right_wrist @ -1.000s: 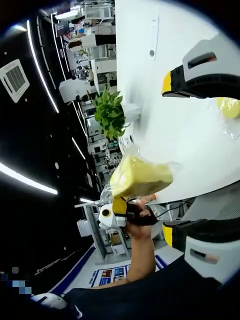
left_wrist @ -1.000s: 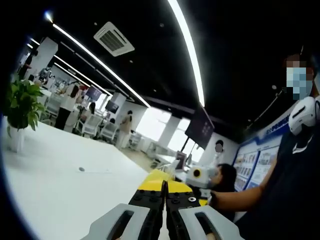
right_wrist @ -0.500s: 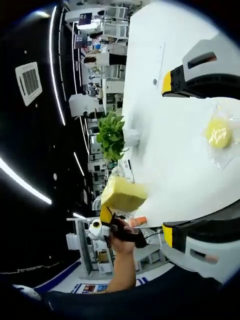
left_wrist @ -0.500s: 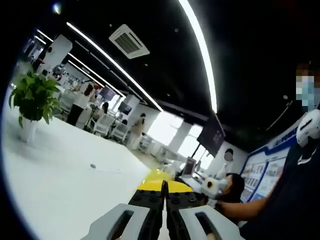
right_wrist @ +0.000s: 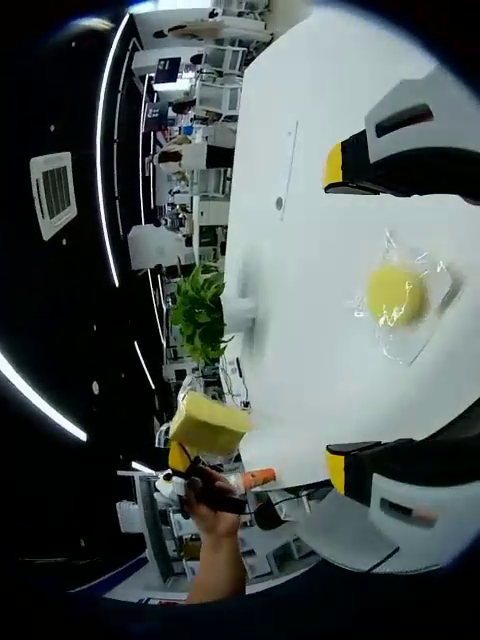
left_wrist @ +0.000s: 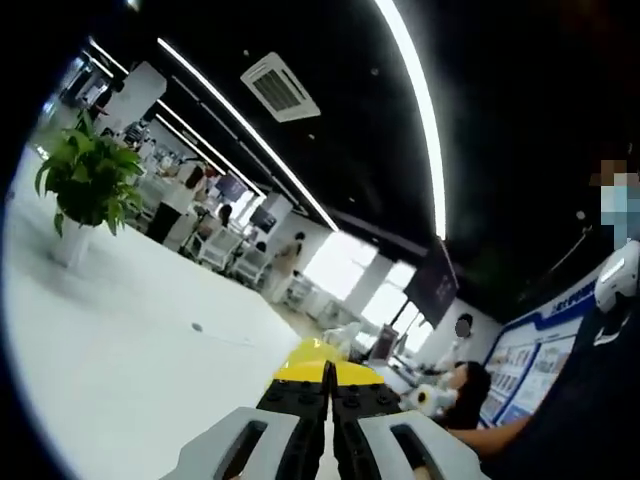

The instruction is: Compare the silicone blocks by pressing each to a similar depth, holding the contact briefly, and releasing to observe deformation and rebound differences across the visible hardness samples.

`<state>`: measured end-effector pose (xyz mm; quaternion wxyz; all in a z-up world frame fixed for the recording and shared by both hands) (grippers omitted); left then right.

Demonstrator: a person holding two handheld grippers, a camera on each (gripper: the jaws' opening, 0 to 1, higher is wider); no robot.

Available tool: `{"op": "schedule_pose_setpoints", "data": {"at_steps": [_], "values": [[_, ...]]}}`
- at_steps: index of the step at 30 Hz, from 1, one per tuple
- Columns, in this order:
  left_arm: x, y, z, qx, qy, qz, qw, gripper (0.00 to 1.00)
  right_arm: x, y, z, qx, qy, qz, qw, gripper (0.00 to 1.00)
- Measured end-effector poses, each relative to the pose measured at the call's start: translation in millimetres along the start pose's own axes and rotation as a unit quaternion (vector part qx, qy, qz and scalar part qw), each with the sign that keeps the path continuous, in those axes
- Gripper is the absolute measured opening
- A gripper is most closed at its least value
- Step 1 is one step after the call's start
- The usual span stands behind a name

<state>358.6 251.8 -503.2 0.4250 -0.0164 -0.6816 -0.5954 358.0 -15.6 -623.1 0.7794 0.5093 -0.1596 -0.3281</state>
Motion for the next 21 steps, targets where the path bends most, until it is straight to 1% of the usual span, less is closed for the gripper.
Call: {"op": "schedule_pose_setpoints", "data": {"at_steps": [3,9,12,14,17,21], "values": [[-3.2,-1.6,-1.2,0.000,-0.001,0.005,1.0000,0.00,1.9,-8.1,4.4,-0.007,-0.004,-0.008,0.9999,0.96],[-12.8,-12.0,-3.2,-0.011,-0.006,0.020,0.9997,0.00,8.1,-24.1,9.9,-0.020,-0.021,-0.016,0.9994,0.96],[-18.0,-16.1,-3.3,-0.013,-0.002,0.030,0.9995,0.00,10.7,-31.2,12.6,-0.030,-0.029,-0.022,0.9989,0.96],[-17.9,-19.2,-2.9,-0.016,-0.006,0.034,0.9993,0.00,11.1,-29.8,17.3,-0.013,-0.035,-0.012,0.9992,0.96],[-18.5,-23.7,-1.6,-0.027,-0.008,0.032,0.9991,0.00,10.6,-32.5,19.5,-0.010,-0.033,-0.014,0.9993,0.96],[-19.5,-24.9,-0.2,-0.029,-0.007,0.034,0.9990,0.00,12.9,-34.3,21.6,-0.005,-0.042,-0.015,0.9990,0.96]]}}
Point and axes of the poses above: the point that each gripper's makers call its tool centre point, and the gripper's own axes: z roughly backward along the fingers, x roughly to its right, y roughly out of its top, the point moved 2 cm from there along z, roughly backward along the fingers, and after that the axes turned 13 degrees about -x, right-handed, at the moved point
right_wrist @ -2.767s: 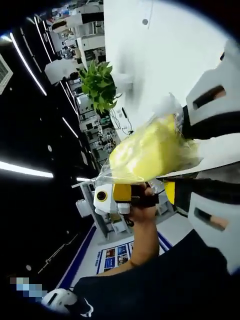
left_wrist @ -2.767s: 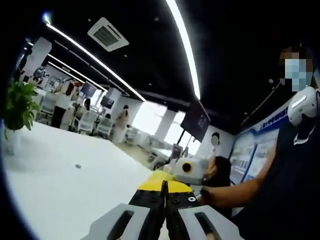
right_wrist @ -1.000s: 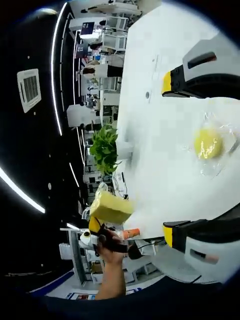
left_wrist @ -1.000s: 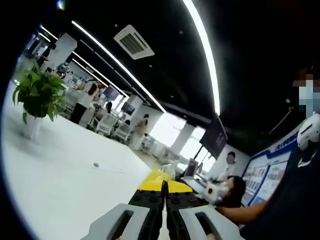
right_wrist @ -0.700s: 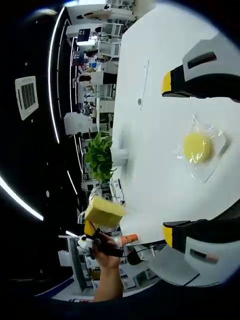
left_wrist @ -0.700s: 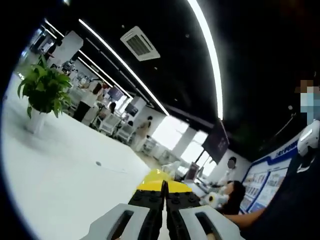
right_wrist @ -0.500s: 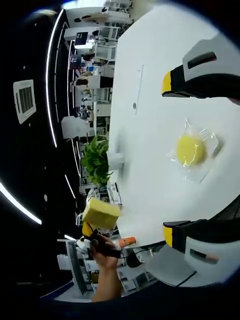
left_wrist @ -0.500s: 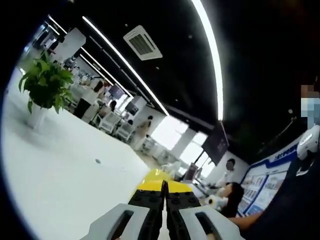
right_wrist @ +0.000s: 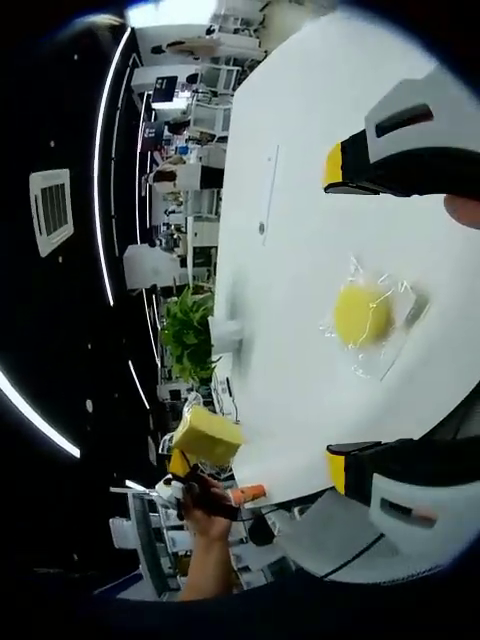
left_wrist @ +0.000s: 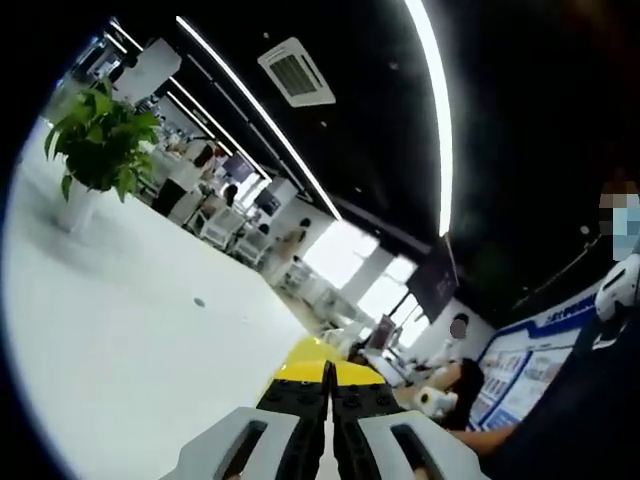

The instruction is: Compare the silicone blocks by pressing each to a similar depth, holding the contact briefly, and releasing to observe deformation and rebound differences across the visible hardness samples.

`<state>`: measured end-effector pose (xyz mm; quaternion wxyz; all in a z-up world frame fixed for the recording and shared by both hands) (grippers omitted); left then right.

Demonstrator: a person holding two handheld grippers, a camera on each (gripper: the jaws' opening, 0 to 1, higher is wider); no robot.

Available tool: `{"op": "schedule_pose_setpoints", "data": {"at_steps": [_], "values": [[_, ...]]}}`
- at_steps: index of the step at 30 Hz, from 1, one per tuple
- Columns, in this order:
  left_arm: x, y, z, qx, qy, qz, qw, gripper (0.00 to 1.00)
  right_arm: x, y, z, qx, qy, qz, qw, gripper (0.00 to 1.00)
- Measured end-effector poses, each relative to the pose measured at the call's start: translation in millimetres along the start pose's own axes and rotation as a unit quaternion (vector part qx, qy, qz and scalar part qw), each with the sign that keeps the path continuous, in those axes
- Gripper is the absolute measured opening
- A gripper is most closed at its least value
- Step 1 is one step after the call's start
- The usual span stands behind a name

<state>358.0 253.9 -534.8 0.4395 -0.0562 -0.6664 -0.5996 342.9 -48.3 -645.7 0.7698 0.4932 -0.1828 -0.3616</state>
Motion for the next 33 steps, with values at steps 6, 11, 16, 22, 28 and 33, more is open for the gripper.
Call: {"op": "schedule_pose_setpoints", "data": {"at_steps": [6,11,16,22,28,33], "values": [[-9.3,-0.3,-1.7,0.001,0.003,0.007,1.0000,0.00,5.1,-6.4,-2.1,-0.011,-0.015,0.005,0.9998,0.96],[-18.9,-5.7,-5.4,0.003,0.002,0.025,0.9997,0.00,6.1,-3.8,-5.0,-0.008,-0.015,0.001,0.9999,0.96],[-26.1,-13.0,-9.6,-0.002,0.003,0.037,0.9993,0.00,4.3,-5.1,-8.8,-0.012,-0.010,0.001,0.9999,0.96],[-35.2,-21.7,-10.6,-0.003,0.005,0.055,0.9985,0.00,2.8,-8.9,-9.9,-0.016,-0.007,-0.007,0.9998,0.96],[-43.0,-31.4,-14.9,-0.014,0.006,0.066,0.9977,0.00,2.8,-11.1,-10.5,-0.018,-0.009,-0.016,0.9997,0.96],[-52.6,-41.1,-18.3,-0.027,0.018,0.067,0.9972,0.00,3.9,-10.7,-11.1,-0.020,-0.012,-0.017,0.9996,0.96]]}}
Point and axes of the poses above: the point that each gripper's makers call its tool centre point, and the gripper's own axes: z roughly backward along the fingers, x roughly to its right, y roughly out of its top, the point moved 2 cm from there along z, roughly backward along the fingers, and after that the axes turned 13 degrees about -x, right-handed, at the moved point
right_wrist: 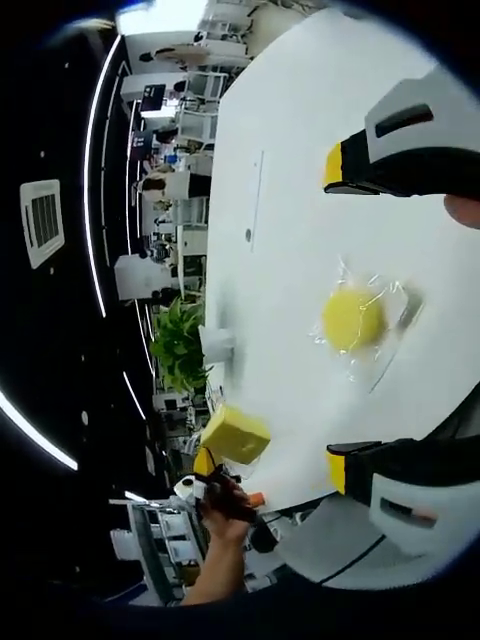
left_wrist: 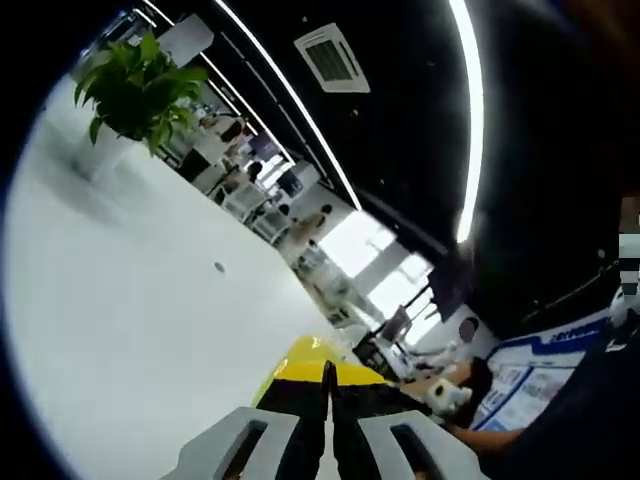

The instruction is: Compare the silicone blocks by pressing each to a similar depth, holding the contact briefly, and releasing to observe deformation and rebound differences across the visible hardness samples.

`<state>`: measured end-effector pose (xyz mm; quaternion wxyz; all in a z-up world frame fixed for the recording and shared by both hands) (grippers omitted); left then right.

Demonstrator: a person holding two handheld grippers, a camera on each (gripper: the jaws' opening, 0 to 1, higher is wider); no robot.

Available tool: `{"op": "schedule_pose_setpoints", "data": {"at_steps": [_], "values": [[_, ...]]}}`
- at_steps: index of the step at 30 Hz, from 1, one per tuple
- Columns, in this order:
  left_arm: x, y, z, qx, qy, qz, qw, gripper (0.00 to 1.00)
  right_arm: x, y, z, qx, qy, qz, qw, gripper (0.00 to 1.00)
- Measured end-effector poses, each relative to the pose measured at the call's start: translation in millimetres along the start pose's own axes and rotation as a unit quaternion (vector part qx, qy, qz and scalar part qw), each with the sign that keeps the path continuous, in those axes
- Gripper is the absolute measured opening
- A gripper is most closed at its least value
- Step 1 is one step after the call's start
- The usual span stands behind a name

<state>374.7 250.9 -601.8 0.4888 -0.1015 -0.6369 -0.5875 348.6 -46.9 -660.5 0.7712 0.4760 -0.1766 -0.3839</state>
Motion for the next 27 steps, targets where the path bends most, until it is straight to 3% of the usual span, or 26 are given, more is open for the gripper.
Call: {"op": "schedule_pose_setpoints", "data": {"at_steps": [10,13,16,27], "values": [[-17.0,-9.7,-3.2,0.000,0.003,0.027,0.9996,0.00,2.8,-3.3,0.9,-0.005,-0.002,-0.007,1.0000,0.96],[-26.2,-12.3,-4.2,0.005,-0.001,0.041,0.9991,0.00,1.8,-3.1,1.4,0.001,0.003,-0.032,0.9995,0.96],[-36.5,-17.7,-5.7,-0.007,0.004,0.065,0.9979,0.00,-0.1,-5.2,0.8,-0.004,0.002,-0.028,0.9996,0.96],[-55.5,-31.0,-8.5,-0.027,0.019,0.091,0.9953,0.00,-6.3,-15.5,0.5,-0.025,0.004,-0.015,0.9996,0.96]]}}
Point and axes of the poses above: the point that each gripper's makers call its tool centre point, and the gripper's own axes: z roughly backward along the fingers, x roughly to its right, y roughly out of its top, the point moved 2 cm from there along z, roughly backward along the fingers, and after that the axes turned 13 degrees about -x, right-handed, at the moved point
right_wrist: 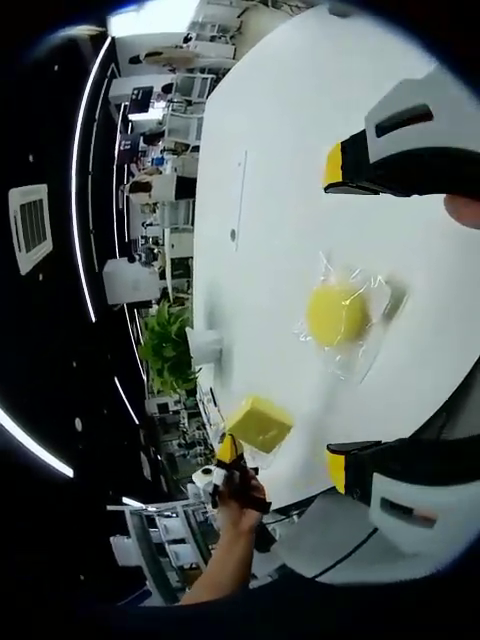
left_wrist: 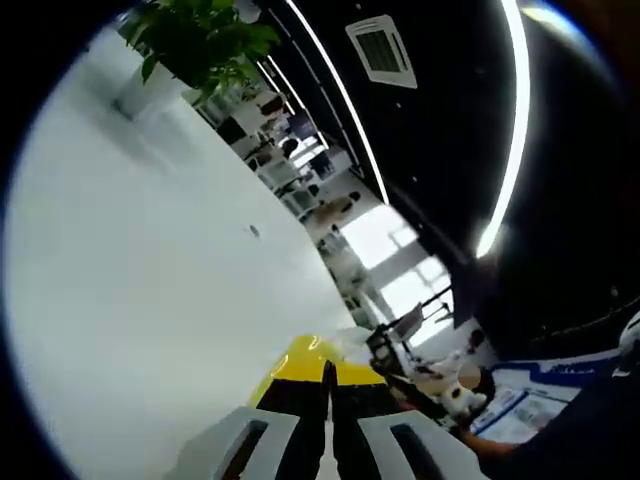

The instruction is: Compare the silicone blocks by pressing each to a similar depth, holding the contact briefly, and releasing to observe deformation and rebound differences across the visible hardness samples.

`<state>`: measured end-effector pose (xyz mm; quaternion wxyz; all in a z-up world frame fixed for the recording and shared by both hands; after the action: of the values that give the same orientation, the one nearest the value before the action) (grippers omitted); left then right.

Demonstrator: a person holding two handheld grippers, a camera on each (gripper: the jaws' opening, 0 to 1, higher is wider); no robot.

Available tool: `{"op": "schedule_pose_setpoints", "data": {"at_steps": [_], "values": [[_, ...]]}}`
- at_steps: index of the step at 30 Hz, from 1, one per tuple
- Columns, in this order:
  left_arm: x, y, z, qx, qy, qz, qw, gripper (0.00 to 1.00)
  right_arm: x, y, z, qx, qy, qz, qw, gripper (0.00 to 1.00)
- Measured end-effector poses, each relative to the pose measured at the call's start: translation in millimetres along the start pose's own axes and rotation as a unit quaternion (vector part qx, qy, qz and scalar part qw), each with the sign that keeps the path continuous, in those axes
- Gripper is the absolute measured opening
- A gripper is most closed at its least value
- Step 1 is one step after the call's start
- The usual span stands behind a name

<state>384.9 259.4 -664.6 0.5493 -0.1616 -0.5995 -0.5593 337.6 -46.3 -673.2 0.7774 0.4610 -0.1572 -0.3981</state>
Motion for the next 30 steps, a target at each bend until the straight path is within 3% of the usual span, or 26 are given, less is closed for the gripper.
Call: {"op": "schedule_pose_setpoints", "data": {"at_steps": [7,15,19,24,29,30], "values": [[-22.6,-2.7,0.6,-0.004,0.021,0.007,0.9998,0.00,-1.7,-1.4,-1.1,-0.006,0.002,-0.001,1.0000,0.96],[-32.9,0.6,4.5,-0.004,0.043,-0.002,0.9991,0.00,-3.3,-2.5,-0.7,-0.010,0.003,-0.005,0.9999,0.96],[-43.5,4.2,6.8,-0.003,0.080,-0.064,0.9947,0.00,-1.9,-1.7,-1.2,-0.012,0.000,-0.007,0.9999,0.96],[-56.5,8.6,7.7,-0.004,0.106,-0.076,0.9914,0.00,-2.2,-3.0,-1.4,-0.010,-0.004,-0.011,0.9999,0.96],[-73.9,5.8,9.4,-0.022,0.147,-0.117,0.9819,0.00,-4.3,-5.2,-1.8,-0.011,-0.009,-0.022,0.9997,0.96],[-74.2,5.9,8.9,-0.024,0.144,-0.117,0.9824,0.00,-6.0,-4.6,-1.6,-0.010,-0.008,-0.023,0.9996,0.96]]}}
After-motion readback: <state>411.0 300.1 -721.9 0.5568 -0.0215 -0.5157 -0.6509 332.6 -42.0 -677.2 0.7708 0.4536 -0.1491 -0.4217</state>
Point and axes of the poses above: the point that each gripper's makers call its tool centre point, and the gripper's own axes: z roughly backward along the fingers, x roughly to its right, y roughly out of its top, the point moved 2 cm from there along z, roughly backward along the fingers, and after that the axes turned 13 degrees about -x, right-handed, at the moved point
